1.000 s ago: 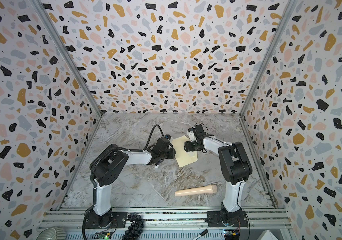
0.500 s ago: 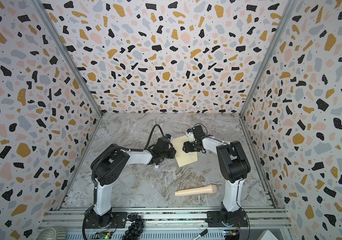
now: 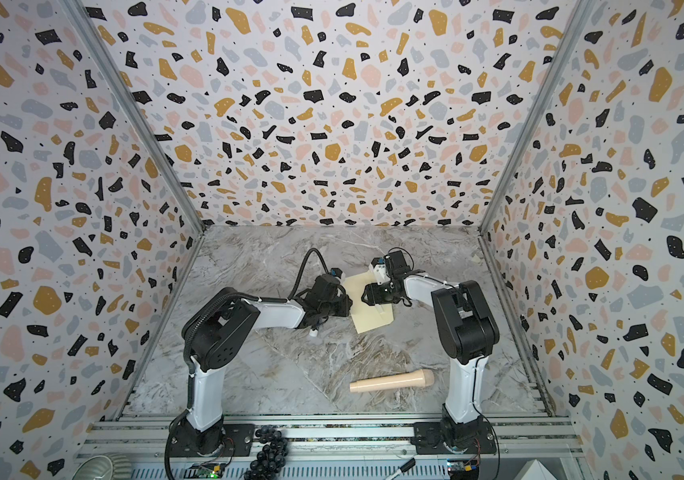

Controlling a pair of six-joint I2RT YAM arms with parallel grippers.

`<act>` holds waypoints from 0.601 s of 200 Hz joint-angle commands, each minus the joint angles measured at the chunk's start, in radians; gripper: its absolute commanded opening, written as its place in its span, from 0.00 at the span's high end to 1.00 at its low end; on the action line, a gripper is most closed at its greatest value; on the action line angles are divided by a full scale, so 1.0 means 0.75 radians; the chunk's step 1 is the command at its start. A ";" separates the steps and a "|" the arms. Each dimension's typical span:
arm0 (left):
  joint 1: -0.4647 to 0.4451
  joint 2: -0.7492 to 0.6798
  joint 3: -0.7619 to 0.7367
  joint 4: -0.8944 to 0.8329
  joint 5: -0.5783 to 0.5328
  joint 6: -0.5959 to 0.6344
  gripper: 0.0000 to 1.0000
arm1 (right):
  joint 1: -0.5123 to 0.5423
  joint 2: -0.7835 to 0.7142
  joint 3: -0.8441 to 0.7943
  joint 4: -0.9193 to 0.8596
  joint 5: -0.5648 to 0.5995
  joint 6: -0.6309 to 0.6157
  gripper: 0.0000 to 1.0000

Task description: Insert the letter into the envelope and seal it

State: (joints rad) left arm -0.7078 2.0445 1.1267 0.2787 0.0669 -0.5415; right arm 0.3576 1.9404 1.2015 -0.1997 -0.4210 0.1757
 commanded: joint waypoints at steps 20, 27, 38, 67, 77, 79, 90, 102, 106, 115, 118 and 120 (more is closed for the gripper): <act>0.005 0.045 0.018 -0.007 -0.007 0.008 0.79 | 0.010 0.005 -0.024 -0.022 -0.083 0.027 0.39; 0.005 0.046 0.018 -0.007 -0.007 0.008 0.79 | 0.012 0.006 -0.027 -0.021 -0.090 0.032 0.39; 0.005 0.046 0.018 -0.006 -0.007 0.006 0.79 | 0.012 0.004 -0.031 -0.018 -0.099 0.045 0.39; 0.005 0.045 0.017 -0.003 -0.007 0.002 0.79 | 0.014 -0.001 -0.049 0.003 -0.140 0.086 0.39; 0.005 0.044 0.016 -0.003 -0.005 0.002 0.79 | 0.016 -0.003 -0.050 0.006 -0.148 0.097 0.40; 0.005 0.045 0.017 -0.002 -0.005 0.001 0.79 | 0.016 -0.003 -0.051 0.007 -0.150 0.099 0.40; 0.005 0.045 0.015 -0.001 -0.006 0.000 0.79 | 0.018 -0.007 -0.056 0.012 -0.159 0.111 0.40; 0.005 0.042 0.016 -0.001 -0.005 0.000 0.78 | 0.020 -0.012 -0.060 0.019 -0.176 0.123 0.40; 0.005 0.043 0.015 0.000 -0.007 -0.002 0.79 | 0.020 -0.012 -0.060 0.020 -0.181 0.127 0.40; 0.005 0.044 0.016 0.001 -0.005 -0.002 0.78 | 0.024 -0.017 -0.061 0.023 -0.187 0.131 0.40; 0.005 0.045 0.016 0.002 -0.006 -0.004 0.78 | 0.024 -0.019 -0.060 0.024 -0.187 0.132 0.40; 0.005 0.045 0.017 0.003 -0.006 -0.004 0.78 | 0.024 -0.019 -0.060 0.025 -0.187 0.133 0.40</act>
State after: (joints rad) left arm -0.7059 2.0445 1.1267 0.2802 0.0628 -0.5426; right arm 0.3573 1.9419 1.1786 -0.1528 -0.4961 0.2443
